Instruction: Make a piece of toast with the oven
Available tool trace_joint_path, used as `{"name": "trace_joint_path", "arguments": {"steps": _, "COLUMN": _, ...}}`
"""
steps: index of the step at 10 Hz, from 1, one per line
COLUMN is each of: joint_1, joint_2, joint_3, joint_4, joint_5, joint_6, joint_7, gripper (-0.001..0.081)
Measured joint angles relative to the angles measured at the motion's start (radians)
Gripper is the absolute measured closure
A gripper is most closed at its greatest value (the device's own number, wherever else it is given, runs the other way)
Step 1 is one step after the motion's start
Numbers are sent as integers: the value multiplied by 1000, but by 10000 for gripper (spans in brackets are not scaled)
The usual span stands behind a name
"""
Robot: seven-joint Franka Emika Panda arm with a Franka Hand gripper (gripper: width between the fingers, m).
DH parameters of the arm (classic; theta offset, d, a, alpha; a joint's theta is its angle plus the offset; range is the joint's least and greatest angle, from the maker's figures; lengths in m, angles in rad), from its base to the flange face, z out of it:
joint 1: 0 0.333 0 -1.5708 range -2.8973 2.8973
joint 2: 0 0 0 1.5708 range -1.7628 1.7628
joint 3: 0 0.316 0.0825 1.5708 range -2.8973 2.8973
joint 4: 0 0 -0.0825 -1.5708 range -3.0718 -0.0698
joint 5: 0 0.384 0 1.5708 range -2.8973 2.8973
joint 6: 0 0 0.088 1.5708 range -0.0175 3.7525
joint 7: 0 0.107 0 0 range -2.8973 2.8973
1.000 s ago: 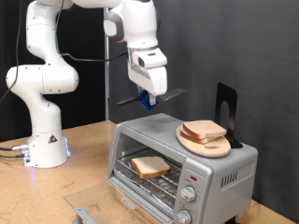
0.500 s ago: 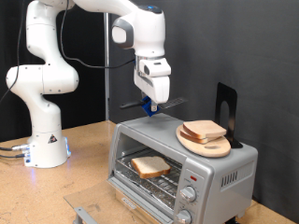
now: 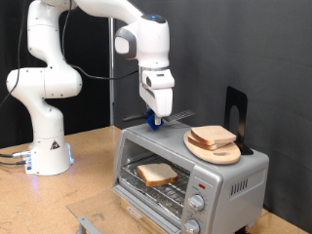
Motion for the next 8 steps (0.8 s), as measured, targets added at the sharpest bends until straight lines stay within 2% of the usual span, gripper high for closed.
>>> {"name": "trace_joint_path", "arguments": {"steps": 1, "joint_1": -3, "joint_2": 10, "joint_3": 2, "joint_4": -2, "joint_5": -3, "joint_6": 11, "joint_7": 0, "gripper": 315}}
{"name": "trace_joint_path", "arguments": {"steps": 2, "joint_1": -5, "joint_2": 17, "joint_3": 2, "joint_4": -3, "joint_5": -5, "joint_6": 17, "joint_7": 0, "gripper": 129}}
{"name": "trace_joint_path", "arguments": {"steps": 3, "joint_1": -7, "joint_2": 19, "joint_3": 2, "joint_4": -4, "joint_5": -5, "joint_6": 20, "joint_7": -1, "gripper": 37}}
{"name": "trace_joint_path", "arguments": {"steps": 6, "joint_1": -9, "joint_2": 19, "joint_3": -6, "joint_4": -5, "joint_5": 13, "joint_6": 28, "joint_7": -26, "gripper": 10}}
{"name": "trace_joint_path", "arguments": {"steps": 8, "joint_1": -4, "joint_2": 7, "joint_3": -36, "joint_4": -4, "joint_5": 86, "joint_6": 50, "joint_7": -97, "gripper": -1}}
